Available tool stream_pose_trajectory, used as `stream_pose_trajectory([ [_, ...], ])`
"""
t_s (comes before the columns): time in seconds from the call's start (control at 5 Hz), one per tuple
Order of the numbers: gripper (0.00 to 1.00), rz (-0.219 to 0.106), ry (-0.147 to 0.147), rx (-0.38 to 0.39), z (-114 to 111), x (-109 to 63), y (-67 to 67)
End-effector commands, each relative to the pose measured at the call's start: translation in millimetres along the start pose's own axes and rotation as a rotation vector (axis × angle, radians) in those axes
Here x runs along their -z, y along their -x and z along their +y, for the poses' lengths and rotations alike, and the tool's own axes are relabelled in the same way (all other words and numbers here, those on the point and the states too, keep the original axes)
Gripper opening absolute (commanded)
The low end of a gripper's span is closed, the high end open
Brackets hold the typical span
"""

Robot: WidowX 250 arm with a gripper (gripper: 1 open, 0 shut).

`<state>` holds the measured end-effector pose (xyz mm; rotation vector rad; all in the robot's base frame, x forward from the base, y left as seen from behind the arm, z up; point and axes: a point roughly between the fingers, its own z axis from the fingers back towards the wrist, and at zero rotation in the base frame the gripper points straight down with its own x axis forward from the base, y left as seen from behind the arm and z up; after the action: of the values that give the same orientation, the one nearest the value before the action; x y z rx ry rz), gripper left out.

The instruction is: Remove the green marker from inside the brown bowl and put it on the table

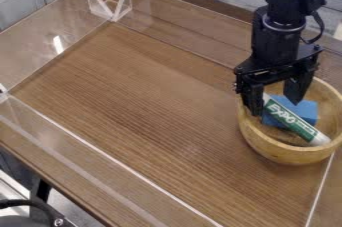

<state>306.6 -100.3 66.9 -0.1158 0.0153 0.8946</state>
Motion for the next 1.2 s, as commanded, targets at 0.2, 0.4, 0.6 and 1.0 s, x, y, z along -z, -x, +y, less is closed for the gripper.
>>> stream_pose_trajectory([
  [0.2,1.00,-0.029,0.038,0.034,-7.3,-11.9,2.2],
  [0.4,1.00,-0.035,0.040,0.043,-7.5,-13.2,2.8],
  [0.6,1.00,-0.038,0.044,0.049,-7.8,-15.0,3.2],
  [1.0,1.00,-0.041,0.052,0.058,-8.0,-18.4,3.8],
])
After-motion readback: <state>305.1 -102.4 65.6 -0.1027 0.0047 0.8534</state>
